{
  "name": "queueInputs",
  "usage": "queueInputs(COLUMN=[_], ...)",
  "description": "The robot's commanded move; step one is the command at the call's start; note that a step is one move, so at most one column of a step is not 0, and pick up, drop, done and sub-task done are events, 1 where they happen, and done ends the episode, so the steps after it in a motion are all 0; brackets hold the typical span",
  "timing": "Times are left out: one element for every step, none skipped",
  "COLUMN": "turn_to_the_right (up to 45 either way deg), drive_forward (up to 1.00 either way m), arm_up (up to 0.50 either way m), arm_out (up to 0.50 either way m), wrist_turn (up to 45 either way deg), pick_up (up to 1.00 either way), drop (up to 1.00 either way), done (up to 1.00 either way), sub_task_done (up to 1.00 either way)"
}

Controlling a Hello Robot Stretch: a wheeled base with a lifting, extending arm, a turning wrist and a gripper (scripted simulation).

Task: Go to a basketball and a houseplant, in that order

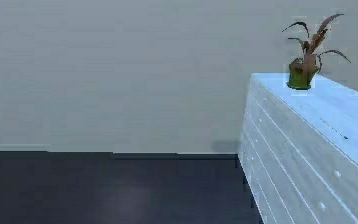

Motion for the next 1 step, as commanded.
queueInputs(turn_to_the_right=[0.0], drive_forward=[0.55], arm_up=[0.00], arm_out=[0.00], wrist_turn=[0.0], pick_up=[0.00], drop=[0.00], done=[0.00], sub_task_done=[0.00])
